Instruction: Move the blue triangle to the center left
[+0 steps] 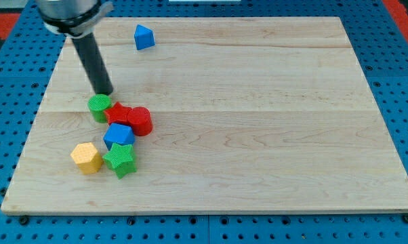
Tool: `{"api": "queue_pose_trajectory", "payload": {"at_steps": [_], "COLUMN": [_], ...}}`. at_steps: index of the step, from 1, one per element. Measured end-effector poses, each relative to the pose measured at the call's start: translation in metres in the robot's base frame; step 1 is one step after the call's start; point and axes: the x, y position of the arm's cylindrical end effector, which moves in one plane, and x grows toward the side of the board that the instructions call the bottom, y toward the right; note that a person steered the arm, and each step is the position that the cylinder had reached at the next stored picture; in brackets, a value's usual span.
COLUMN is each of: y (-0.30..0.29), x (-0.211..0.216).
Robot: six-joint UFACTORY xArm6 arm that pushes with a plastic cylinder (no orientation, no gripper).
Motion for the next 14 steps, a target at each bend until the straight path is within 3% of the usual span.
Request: {"api": "queue_pose_trajectory", "payload": {"at_steps": [3,8,11,12,13,14], "y": [-0.025,-0.018,-0.018,0.037,0.114,0.110], "x": [0.021,-0.076,-0.081,-0.082,-0.110,-0.164]}}
